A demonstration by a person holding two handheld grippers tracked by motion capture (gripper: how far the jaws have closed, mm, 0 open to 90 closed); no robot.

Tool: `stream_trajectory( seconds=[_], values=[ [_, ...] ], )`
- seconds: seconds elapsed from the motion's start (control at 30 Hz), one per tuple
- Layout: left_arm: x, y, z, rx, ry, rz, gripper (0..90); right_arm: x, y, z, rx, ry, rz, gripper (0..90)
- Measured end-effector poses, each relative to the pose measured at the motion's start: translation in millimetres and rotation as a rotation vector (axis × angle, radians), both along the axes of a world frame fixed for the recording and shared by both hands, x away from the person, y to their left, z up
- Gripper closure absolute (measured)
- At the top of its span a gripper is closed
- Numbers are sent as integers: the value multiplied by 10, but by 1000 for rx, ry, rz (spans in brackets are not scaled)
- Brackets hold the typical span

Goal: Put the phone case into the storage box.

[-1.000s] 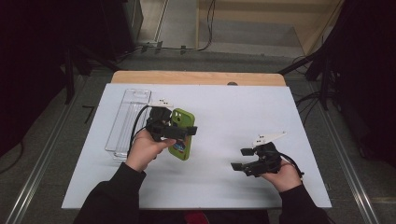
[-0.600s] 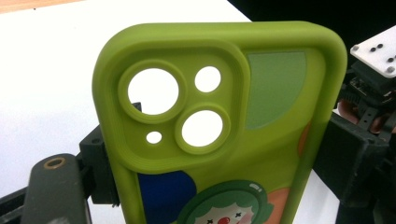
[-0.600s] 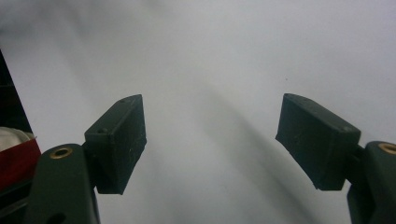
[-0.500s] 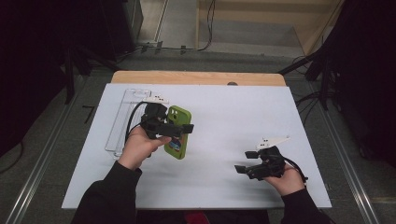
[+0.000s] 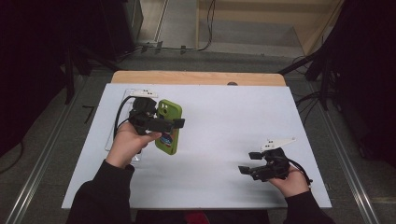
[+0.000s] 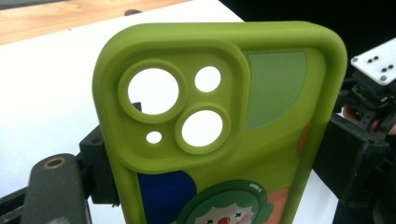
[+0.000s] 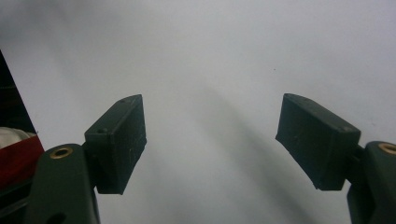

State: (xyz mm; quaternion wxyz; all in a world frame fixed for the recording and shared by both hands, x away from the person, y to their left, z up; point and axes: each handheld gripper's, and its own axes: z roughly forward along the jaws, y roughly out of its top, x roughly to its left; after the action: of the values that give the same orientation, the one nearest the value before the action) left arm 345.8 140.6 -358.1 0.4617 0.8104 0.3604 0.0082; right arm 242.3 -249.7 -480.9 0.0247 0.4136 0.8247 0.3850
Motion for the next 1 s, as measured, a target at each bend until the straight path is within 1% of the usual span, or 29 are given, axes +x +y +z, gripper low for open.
stream_trajectory(
  seconds=[0.07,0.13,0.27,0.4,0.47,0.57,0.67,0.73,0.8,0.87,1.0],
  values=[
    [7,40,22,-5,1,7,176,-4,-8,-2,1,2,-4,222],
    [8,73,43,3,-2,16,176,-5,-15,-2,1,1,-5,222],
    [17,141,76,-1,-9,42,176,-12,-20,-4,-1,0,-16,222],
    [38,221,100,10,-19,80,176,-8,-20,-18,-3,2,-17,222],
    [50,257,104,9,-16,98,176,-8,-18,-21,-4,2,-18,222],
    [60,297,113,18,-15,120,176,-9,-17,-19,-5,1,-18,222],
    [73,344,120,16,-17,130,176,-9,-15,-18,-2,3,-18,222],
    [83,376,121,15,-20,146,176,-12,-13,-15,-3,-1,-15,222],
    [95,416,125,10,-17,158,175,-14,-12,-12,-4,-6,-14,222],
    [102,454,132,4,-24,169,176,-15,-11,-10,-3,-7,-15,222],
    [107,517,155,-6,-26,187,176,-14,-13,-11,-4,-8,-18,222]
  ],
)
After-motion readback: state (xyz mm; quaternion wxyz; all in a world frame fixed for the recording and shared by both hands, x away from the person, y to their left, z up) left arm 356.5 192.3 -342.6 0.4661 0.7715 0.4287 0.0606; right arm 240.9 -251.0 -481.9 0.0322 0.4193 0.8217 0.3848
